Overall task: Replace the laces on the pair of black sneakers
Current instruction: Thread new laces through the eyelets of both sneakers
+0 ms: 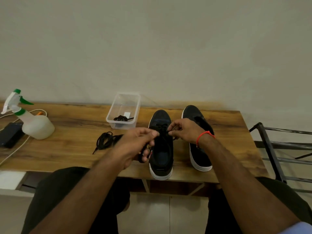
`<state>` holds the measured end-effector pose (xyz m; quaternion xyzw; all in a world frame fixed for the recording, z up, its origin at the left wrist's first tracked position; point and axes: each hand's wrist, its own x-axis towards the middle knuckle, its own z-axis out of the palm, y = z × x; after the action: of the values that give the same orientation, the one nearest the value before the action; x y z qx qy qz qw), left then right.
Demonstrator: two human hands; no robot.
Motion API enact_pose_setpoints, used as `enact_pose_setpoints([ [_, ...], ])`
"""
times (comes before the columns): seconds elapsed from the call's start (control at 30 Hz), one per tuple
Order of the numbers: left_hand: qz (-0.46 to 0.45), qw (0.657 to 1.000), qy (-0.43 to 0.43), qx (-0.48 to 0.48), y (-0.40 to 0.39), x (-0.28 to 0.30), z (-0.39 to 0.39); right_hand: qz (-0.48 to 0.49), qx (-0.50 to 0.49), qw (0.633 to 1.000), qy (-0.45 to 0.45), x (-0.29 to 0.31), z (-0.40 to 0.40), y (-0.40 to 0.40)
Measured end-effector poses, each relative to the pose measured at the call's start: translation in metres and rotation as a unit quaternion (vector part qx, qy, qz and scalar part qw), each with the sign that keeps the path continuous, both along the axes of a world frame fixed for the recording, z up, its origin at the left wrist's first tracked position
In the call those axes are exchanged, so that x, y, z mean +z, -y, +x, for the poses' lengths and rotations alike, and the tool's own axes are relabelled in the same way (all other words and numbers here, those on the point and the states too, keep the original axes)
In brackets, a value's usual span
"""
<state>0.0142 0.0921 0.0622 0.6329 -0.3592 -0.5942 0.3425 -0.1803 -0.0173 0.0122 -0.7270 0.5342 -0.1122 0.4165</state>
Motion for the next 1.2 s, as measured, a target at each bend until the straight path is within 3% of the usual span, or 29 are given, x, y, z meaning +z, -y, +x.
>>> enact_pose_setpoints([
  [0.13,-0.031,0.999,0.007,0.033,0.011,-0.03,-0.013,-0.002,0.008,1.0,-0.028,-0.003,0.001,0.001],
  [0.2,-0.055,0.995,0.076,0.034,0.018,-0.034,-0.009,-0.005,0.006,1.0,-0.029,-0.002,0.001,0.002],
  [0.27,-0.051,0.988,0.141,-0.04,0.023,-0.028,0.004,-0.007,0.008,0.999,-0.033,-0.002,0.002,0.003],
  [0.33,0.02,0.982,0.079,-0.17,0.024,-0.014,0.019,-0.005,0.013,0.999,-0.04,-0.002,0.003,0.004],
  [0.4,0.091,0.95,0.001,-0.297,0.017,-0.003,0.029,0.002,0.018,0.999,-0.042,-0.002,0.003,0.004],
  [0.47,0.098,0.927,-0.013,-0.361,0.01,-0.003,0.03,0.006,0.029,0.999,-0.044,-0.001,0.005,0.004],
  [0.53,0.052,0.944,0.005,-0.326,0.009,-0.009,0.022,0.005,0.035,0.998,-0.047,-0.001,0.005,0.004],
  [0.63,-0.072,0.983,0.079,-0.148,0.02,-0.027,0.009,0.012,0.039,0.998,-0.048,0.0,0.007,0.003],
  [0.77,-0.165,0.956,0.239,-0.03,0.034,-0.054,-0.001,0.029,0.033,0.998,-0.038,-0.001,0.007,0.001],
  [0.9,-0.203,0.926,0.319,-0.006,0.034,-0.066,-0.008,0.038,0.026,0.999,0.003,0.002,0.006,0.001],
  [1.2,-0.272,0.882,0.383,-0.039,0.035,-0.069,-0.013,0.034,0.02,0.998,0.044,-0.001,0.008,0.001],
])
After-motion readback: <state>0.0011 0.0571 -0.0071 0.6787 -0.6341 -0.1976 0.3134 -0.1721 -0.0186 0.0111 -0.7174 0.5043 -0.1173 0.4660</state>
